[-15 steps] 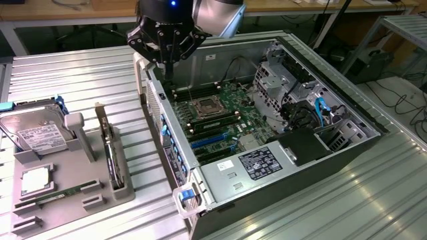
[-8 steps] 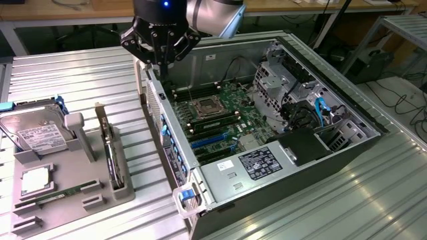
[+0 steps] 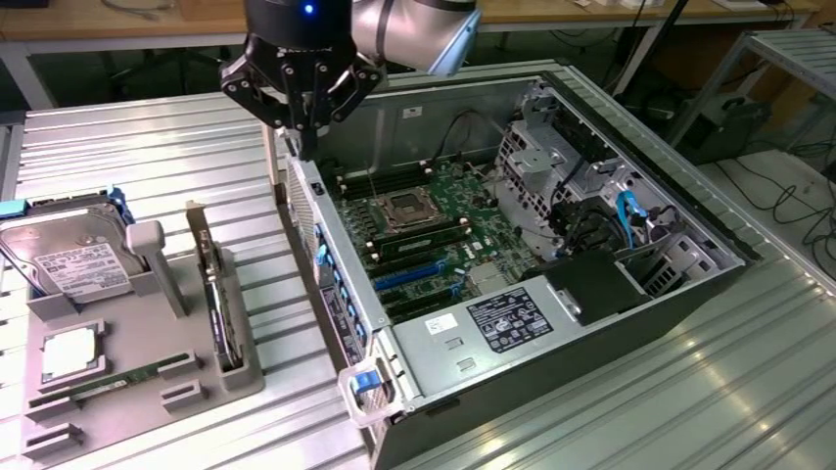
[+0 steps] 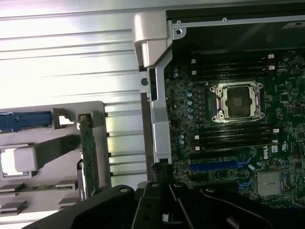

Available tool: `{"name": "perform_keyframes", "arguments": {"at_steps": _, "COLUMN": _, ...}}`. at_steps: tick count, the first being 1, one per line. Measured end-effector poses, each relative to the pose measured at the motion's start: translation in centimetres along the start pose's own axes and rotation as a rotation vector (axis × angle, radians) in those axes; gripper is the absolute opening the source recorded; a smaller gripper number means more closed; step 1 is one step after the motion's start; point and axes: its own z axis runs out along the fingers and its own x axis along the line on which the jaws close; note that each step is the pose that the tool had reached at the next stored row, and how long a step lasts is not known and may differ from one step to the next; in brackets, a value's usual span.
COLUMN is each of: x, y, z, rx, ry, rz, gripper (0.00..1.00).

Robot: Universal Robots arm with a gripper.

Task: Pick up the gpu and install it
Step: 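Reach for the gpu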

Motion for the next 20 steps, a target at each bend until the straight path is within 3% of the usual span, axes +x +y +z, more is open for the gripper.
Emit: {"name": "perform_keyframes", "arguments": {"at_steps": 20, "x": 2.4, "y": -0.38, "z": -0.06, "rx": 0.0000, "ry": 0.0000, "rz": 0.000, "gripper": 0.11}}
